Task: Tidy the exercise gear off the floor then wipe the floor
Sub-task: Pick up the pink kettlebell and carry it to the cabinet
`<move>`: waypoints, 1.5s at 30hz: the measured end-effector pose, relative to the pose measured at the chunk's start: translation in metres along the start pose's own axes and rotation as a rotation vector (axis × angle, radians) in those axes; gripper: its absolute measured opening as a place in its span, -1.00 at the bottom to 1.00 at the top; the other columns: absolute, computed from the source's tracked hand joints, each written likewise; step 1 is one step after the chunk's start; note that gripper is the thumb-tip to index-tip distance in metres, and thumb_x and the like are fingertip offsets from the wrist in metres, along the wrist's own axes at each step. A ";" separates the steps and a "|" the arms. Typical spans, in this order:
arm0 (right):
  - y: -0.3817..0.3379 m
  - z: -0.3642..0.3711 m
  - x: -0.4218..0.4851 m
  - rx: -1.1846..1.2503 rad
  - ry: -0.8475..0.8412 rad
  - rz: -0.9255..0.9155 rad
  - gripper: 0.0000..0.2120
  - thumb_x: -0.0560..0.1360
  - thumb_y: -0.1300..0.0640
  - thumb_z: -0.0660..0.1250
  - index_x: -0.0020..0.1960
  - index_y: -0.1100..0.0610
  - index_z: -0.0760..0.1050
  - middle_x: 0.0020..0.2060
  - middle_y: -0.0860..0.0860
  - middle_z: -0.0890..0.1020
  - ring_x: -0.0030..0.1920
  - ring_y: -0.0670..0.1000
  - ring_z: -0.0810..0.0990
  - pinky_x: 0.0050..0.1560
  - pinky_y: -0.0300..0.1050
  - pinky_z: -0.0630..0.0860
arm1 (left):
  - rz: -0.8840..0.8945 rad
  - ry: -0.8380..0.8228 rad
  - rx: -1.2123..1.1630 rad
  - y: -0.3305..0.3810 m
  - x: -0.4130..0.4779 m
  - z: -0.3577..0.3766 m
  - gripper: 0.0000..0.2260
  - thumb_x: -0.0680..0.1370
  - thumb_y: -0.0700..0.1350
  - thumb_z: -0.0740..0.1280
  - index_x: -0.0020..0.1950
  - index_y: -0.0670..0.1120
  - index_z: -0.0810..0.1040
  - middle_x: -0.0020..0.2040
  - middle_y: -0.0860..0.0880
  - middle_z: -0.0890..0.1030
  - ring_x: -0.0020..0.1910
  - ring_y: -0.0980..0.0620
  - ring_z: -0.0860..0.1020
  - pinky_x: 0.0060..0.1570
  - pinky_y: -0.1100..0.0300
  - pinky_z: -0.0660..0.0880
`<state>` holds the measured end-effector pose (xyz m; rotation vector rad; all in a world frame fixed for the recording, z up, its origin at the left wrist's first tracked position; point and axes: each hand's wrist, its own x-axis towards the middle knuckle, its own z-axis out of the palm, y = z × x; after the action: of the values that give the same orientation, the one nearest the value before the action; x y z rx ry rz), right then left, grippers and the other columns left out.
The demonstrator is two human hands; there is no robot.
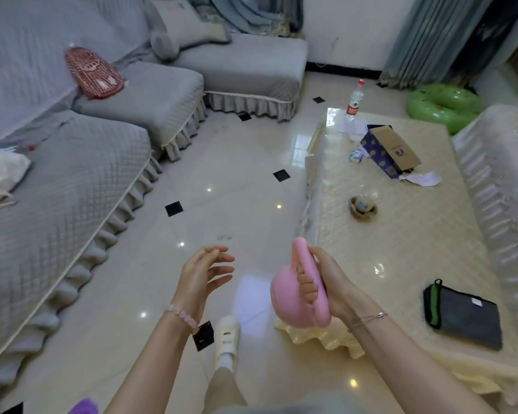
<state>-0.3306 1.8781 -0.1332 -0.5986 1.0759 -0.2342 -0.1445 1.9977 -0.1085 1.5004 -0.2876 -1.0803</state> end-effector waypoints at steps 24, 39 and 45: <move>-0.283 0.064 0.260 0.335 0.210 -0.069 -0.52 0.52 -0.20 0.15 -0.34 0.18 0.34 -0.60 0.01 0.32 -0.68 -0.07 0.26 -0.70 -0.32 0.20 | -0.032 -0.284 0.087 0.203 0.413 0.077 -0.82 0.60 -0.20 0.15 -0.07 -0.14 0.54 -0.20 -0.07 0.59 -0.34 0.06 0.56 -0.20 0.18 0.52; -0.545 0.062 0.422 0.350 0.252 -0.143 -0.53 0.54 -0.19 0.12 -0.32 0.18 0.33 -0.62 0.01 0.33 -0.68 -0.06 0.26 -0.68 -0.33 0.20 | -0.025 -0.342 0.071 0.328 0.675 0.199 -0.81 0.61 -0.20 0.14 -0.08 -0.13 0.54 -0.20 -0.07 0.59 -0.31 0.02 0.55 -0.17 0.15 0.51; -0.623 0.077 0.506 0.432 0.336 -0.168 -0.51 0.53 -0.20 0.13 -0.33 0.19 0.33 -0.62 0.02 0.33 -0.69 -0.06 0.26 -0.68 -0.35 0.18 | -0.034 -0.437 0.121 0.385 0.807 0.233 -0.81 0.61 -0.20 0.13 -0.08 -0.10 0.52 -0.21 -0.06 0.59 -0.35 0.07 0.56 -0.24 0.22 0.54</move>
<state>0.0398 1.1620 -0.1378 -0.2619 1.2495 -0.7140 0.2659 1.1701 -0.1028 1.3659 -0.6425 -1.4365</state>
